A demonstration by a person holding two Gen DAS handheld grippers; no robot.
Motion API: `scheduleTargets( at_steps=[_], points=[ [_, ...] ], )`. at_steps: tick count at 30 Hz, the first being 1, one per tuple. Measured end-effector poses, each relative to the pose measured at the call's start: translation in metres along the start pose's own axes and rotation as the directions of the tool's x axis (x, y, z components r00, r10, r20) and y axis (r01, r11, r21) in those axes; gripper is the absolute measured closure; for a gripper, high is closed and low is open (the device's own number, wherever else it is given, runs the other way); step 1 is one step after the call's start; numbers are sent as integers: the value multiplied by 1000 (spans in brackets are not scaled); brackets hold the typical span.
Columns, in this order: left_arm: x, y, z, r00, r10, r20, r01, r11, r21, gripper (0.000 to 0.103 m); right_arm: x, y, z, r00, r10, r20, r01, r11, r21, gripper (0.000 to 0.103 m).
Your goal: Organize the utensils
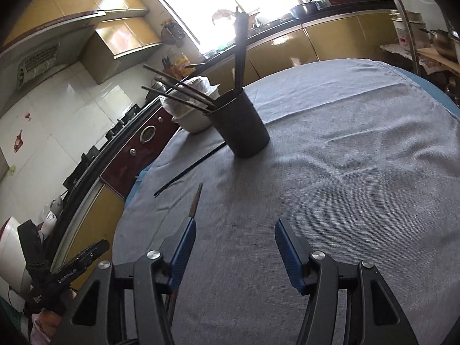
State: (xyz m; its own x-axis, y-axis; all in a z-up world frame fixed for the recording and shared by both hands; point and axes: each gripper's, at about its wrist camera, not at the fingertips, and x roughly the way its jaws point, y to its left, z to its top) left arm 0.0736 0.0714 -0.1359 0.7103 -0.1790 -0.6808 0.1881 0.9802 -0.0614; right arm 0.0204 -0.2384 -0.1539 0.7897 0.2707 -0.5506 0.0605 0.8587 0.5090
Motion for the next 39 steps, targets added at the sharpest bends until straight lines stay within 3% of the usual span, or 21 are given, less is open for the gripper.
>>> scheduleTargets(
  at_steps=[10,28,33,39],
  points=[
    [-8,-10,5,998,54,8,-55,997,50,41,2,15,-5,1000,-3,-14,2,999,-37,42],
    [2,-15,9,997,70,-15,-69,996,63,41,7,13,-3,1000,-19,-22,18,999,-46,42],
    [-4,-22,13,998,60,-11,-59,996,65,41,0,14,5,999,-47,-2,47,998,-41,42],
    [-28,-35,19,996,91,22,-92,994,55,30,-21,33,14,988,-147,43,151,983,-106,42]
  ],
)
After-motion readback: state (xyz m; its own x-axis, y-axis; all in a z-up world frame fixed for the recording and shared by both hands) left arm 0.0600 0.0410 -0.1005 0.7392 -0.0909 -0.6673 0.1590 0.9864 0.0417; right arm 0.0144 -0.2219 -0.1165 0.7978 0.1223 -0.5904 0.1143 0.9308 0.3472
